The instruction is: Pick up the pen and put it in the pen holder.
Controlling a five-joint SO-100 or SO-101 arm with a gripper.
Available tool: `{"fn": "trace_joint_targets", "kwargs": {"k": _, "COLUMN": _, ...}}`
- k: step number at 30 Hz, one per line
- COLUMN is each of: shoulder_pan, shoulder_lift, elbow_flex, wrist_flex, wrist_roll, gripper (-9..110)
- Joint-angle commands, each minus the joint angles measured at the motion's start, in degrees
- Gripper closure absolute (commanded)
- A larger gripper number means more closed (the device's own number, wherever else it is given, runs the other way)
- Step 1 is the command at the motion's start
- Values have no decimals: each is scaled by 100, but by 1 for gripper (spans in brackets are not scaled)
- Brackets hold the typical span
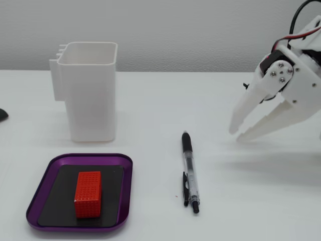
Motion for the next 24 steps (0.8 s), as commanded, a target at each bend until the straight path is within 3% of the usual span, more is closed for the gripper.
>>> {"fn": "trace_joint_targets", "kwargs": {"k": 1, "shoulder_pan": 26, "shoulder_lift": -545, "elbow_flex": -914, "wrist_flex": -211, "wrist_roll": -677, "gripper": 98}}
{"fn": "trace_joint_targets", "kwargs": {"k": 7, "shoulder_pan": 483, "shoulder_lift": -3349, "elbow_flex": -2892, "wrist_flex": -158, "wrist_roll": -712, "gripper": 98}}
{"fn": "trace_joint_targets", "kwargs": {"k": 11, "shoulder_pan": 255, "shoulder_lift": -5537, "elbow_flex": -4061, "wrist_flex": 70, "wrist_roll": -703, "gripper": 98}}
{"fn": "trace_joint_targets", "kwargs": {"k": 16, "shoulder_pan": -360, "shoulder_lift": -7708, "elbow_flex": -5511, "wrist_flex": 527, "wrist_roll": -360, "gripper": 86}}
{"fn": "trace_joint_targets", "kwargs": {"k": 19, "shoulder_pan": -668, "shoulder_lift": -8613, "elbow_flex": -6170, "wrist_flex": 791, "wrist_roll": -62, "gripper": 79}}
{"fn": "trace_joint_targets", "kwargs": {"k": 24, "shoulder_pan": -949, "shoulder_lift": -9396, "elbow_flex": -6451, "wrist_flex": 791, "wrist_roll": -35, "gripper": 77}}
